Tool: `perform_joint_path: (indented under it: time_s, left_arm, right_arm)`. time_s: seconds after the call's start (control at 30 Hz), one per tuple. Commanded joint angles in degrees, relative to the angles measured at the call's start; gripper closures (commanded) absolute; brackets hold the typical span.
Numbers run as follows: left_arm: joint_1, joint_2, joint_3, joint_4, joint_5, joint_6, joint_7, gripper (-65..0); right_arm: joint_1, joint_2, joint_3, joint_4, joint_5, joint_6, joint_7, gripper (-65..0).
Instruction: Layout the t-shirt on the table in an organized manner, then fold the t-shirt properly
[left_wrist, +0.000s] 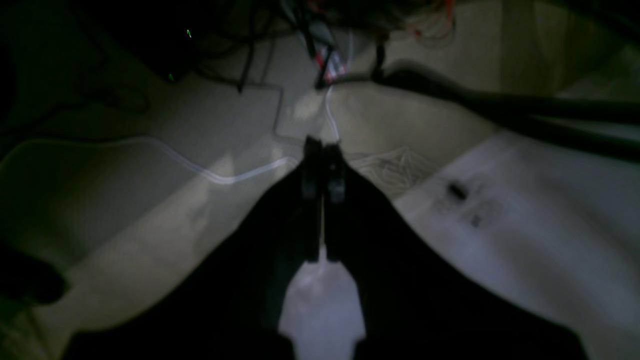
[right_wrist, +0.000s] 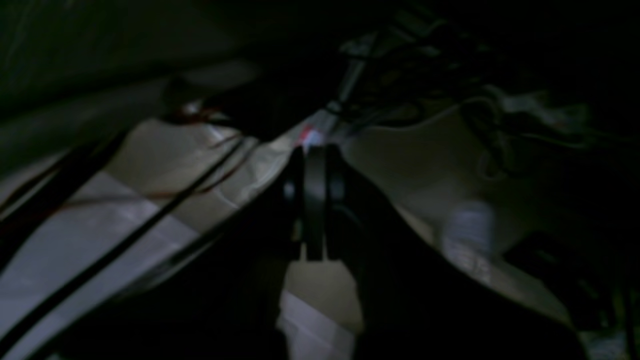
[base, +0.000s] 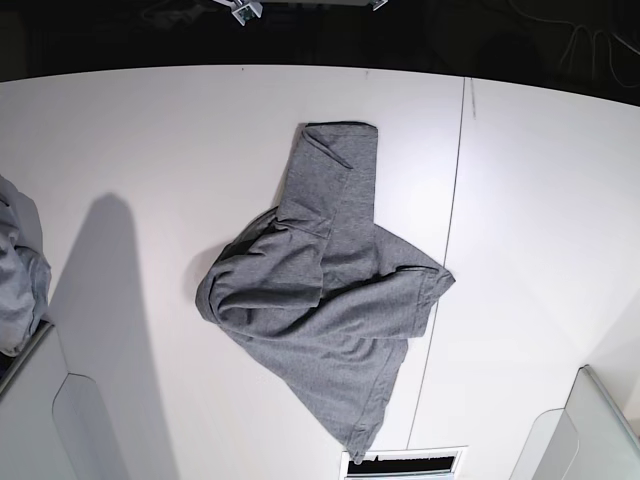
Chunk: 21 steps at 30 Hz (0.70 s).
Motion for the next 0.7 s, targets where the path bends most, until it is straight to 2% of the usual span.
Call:
perform_joint_path:
  time_s: [0.0, 0.13, 0.27, 0.4, 0.57, 0.6, 0.67]
  left_arm:
    - [2.3, -0.8, -1.6, 3.5, -0.2, -0.5, -0.3, -2.2]
    - [10.7, -2.9, -9.9, 18.2, -0.2, -1.0, -0.3, -6.9]
    - [18.3, -3.7, -18.5, 34.0, -1.8, -6.8, 0.8, -11.3]
    - [24.8, -3.7, -27.9, 49.7, -8.3, -10.8, 4.0, -11.7]
    - [29.3, -3.8, -38.0, 66.7, -16.3, -17.0, 6.5, -11.7]
    - [29.5, -4.4, -39.4, 69.6, -17.6, -17.9, 6.6, -11.7]
    - [29.2, -6.2, -41.3, 74.2, -20.6, -17.9, 7.0, -11.7]
  right_arm:
    - [-2.1, 0.6, 0.0, 2.7, 0.2, 1.6, 0.4, 0.0]
    - [-10.1, 3.5, 0.0, 15.6, 1.0, 5.6, 0.4, 0.0]
    - [-17.9, 8.1, 0.0, 31.8, 7.7, 13.5, 0.4, 0.0]
    - [-25.6, 13.4, 0.1, 50.7, 12.8, 14.0, 0.4, 0.0]
    - [-30.2, 18.3, 0.1, 70.9, 13.6, 13.9, -0.1, 0.0]
    - [-30.1, 19.1, 0.2, 73.5, 10.9, 15.2, -0.9, 0.0]
    - [-29.6, 19.9, -0.1, 76.5, 4.7, 15.4, -1.1, 0.0]
